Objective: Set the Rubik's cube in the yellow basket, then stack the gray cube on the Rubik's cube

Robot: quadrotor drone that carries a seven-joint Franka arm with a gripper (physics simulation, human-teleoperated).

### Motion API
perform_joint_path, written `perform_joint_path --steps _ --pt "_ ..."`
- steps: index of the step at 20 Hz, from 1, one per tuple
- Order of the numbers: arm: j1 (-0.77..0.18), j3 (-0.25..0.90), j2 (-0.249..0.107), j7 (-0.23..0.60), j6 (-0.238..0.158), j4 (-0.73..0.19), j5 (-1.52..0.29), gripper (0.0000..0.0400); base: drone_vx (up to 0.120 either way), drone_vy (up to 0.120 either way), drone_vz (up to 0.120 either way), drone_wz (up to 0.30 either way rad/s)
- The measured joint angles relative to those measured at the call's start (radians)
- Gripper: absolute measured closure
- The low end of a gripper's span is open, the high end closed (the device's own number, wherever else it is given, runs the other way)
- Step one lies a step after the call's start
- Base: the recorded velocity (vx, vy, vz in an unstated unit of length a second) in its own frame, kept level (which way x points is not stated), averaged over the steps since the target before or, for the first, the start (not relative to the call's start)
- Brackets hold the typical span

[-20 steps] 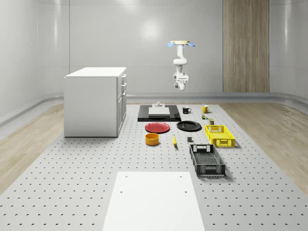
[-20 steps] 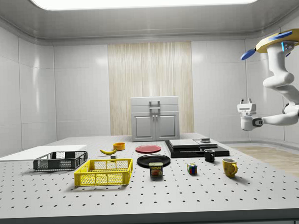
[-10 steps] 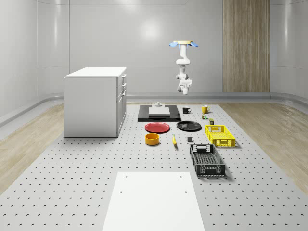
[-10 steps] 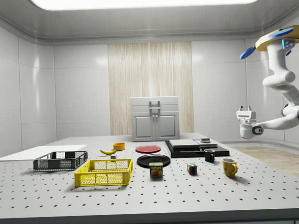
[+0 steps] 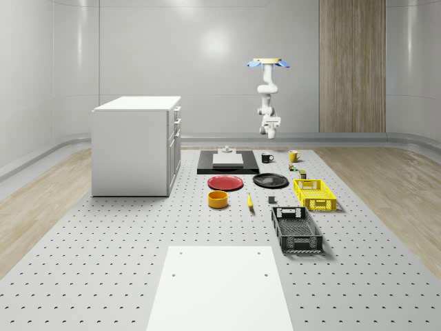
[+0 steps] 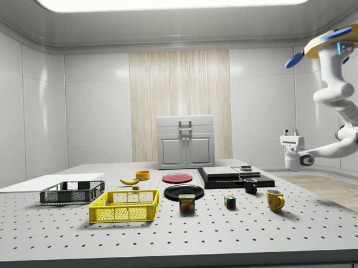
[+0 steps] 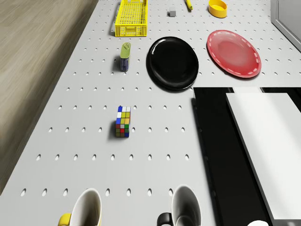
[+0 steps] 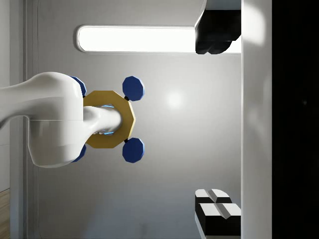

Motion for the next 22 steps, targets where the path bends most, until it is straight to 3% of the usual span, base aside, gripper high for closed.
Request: perform_joint_path --steps 17,22 --pt "-0.002 0.002 -0.006 -0.001 0.008 -0.001 -0.001 0.0000 0.120 0.120 0.000 0.000" --pt "-0.003 0.004 -0.008 0.000 0.012 -0.004 -0.003 0.0000 0.120 0.016 0.000 0.000"
